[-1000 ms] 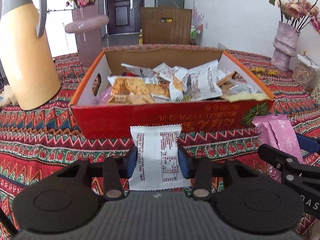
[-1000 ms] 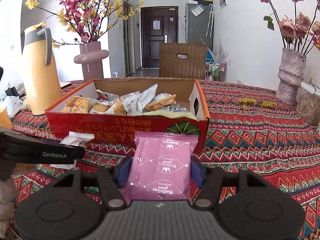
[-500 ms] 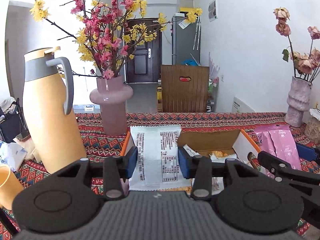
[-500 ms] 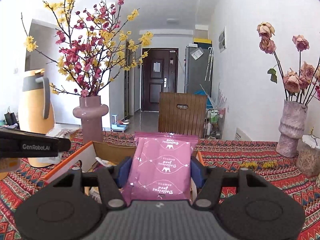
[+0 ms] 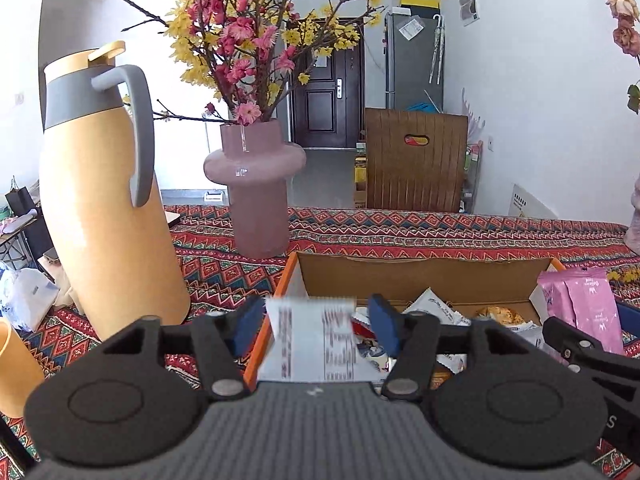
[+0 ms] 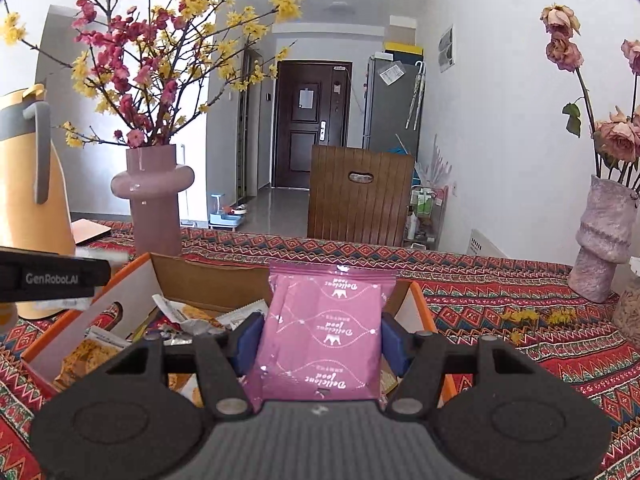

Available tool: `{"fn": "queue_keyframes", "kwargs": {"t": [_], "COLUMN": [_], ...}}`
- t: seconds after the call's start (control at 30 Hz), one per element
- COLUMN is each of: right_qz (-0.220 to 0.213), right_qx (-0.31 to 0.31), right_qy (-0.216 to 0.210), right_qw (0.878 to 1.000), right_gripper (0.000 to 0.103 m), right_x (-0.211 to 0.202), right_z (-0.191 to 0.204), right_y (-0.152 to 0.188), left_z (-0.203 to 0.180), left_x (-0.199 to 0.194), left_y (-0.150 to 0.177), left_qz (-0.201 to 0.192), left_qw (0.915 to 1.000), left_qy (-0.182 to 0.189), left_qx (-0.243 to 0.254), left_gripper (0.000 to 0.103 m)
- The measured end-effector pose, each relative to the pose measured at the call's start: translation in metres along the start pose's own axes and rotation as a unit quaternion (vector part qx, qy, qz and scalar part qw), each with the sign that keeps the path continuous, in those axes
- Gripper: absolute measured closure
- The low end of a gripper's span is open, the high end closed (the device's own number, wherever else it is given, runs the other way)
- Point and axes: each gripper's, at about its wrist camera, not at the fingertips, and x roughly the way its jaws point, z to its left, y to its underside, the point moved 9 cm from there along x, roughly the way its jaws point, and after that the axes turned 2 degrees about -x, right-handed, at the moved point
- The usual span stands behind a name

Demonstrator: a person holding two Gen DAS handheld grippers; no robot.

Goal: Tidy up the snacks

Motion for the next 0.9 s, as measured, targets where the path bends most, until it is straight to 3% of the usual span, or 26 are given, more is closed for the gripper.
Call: {"fn": "queue_keyframes", "kwargs": {"t": [0.07, 0.13, 0.2, 0.4, 0.57, 0.63, 0.9], "right_qz": [-0.009, -0.02, -0.032, -0.042, -0.031, -0.023, 0.044], "right_qx": [0.01, 0.019, 0.023, 0.027, 0.026, 0.028, 0.059], "right_qy": [0.007, 0.006, 0.01, -0.003, -0.013, -0.013, -0.01], "right_qw": [1.0, 1.0, 0.999, 0.999, 0.999, 0.999, 0.997], "right_gripper": [0.03, 0.01, 0.0, 0.0, 0.0, 0.0, 0.0], "right_x": [-0.006, -0.017, -0.03, -0.078, -0.117, -0.129, -0.149], "right_z": [-0.005, -0.009, -0.013, -0.02, -0.018, -0.018, -0.019], "right_y": [-0.002, -0.004, -0.005, 0.003, 0.022, 0.03, 0.079], "left_z": [0.006, 0.008, 0.01, 0.007, 0.006, 0.008, 0.018], "left_x": [-0.01, -0.021, -0.032, -0.073, -0.1, -0.108, -0.118], "left_y": [-0.002, -0.004, -0.004, 0.008, 0.033, 0.043, 0.089], "left_qz": [-0.022, -0.032, -0.037, -0.052, -0.039, -0.036, 0.026], "left_qw": [0.9996, 0.9994, 0.999, 0.9972, 0.9956, 0.996, 0.9959], "left_qy": [-0.007, 0.007, 0.019, 0.053, 0.084, 0.079, 0.081], "left_qx": [-0.013, -0.011, -0.012, 0.005, 0.014, 0.02, 0.029], "left_gripper": [0.0, 0.0, 0.0, 0.0, 0.0, 0.0, 0.0]}}
